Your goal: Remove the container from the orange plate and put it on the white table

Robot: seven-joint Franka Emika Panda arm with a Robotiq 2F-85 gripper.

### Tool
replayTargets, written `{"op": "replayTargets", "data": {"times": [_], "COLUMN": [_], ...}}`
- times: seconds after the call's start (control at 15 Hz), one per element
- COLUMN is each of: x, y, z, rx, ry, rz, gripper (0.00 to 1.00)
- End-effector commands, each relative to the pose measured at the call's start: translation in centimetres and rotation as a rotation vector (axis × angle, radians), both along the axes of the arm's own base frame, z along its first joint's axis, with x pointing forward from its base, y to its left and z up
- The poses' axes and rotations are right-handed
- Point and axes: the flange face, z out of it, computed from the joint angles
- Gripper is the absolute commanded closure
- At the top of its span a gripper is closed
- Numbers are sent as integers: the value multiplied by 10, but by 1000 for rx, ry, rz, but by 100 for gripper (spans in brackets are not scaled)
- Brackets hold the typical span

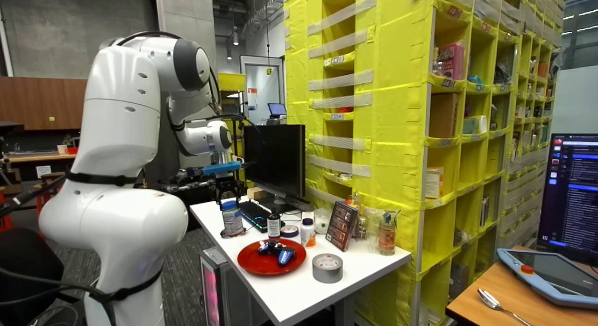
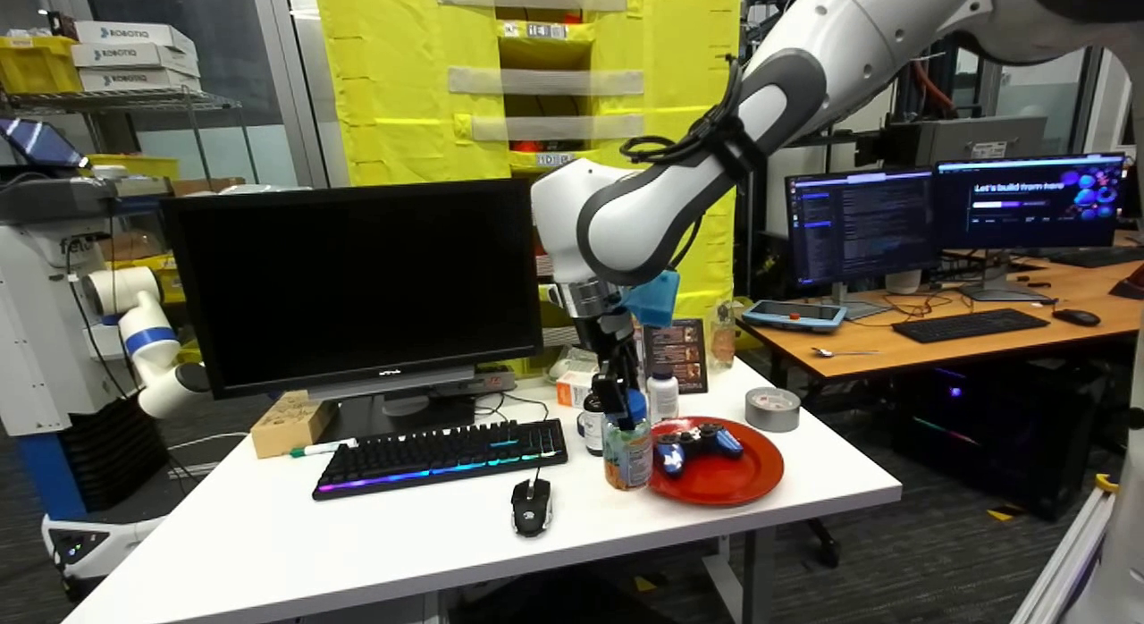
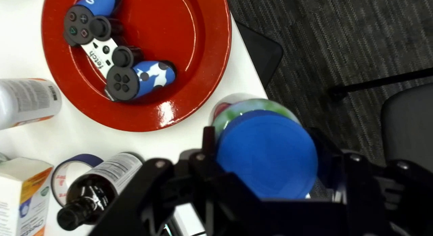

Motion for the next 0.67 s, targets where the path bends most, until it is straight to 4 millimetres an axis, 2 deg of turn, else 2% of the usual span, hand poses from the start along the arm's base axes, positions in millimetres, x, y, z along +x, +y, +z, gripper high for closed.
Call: {"op": "replayTargets", "data": {"times": [0.0, 0.33, 0.6], "x": [19, 35, 50], "y": [16, 16, 0], "z": [-10, -32, -30], "rx": [9, 10, 17], "ry": [35, 78, 86], "rz": [11, -13, -63], "gripper": [59, 59, 59]}}
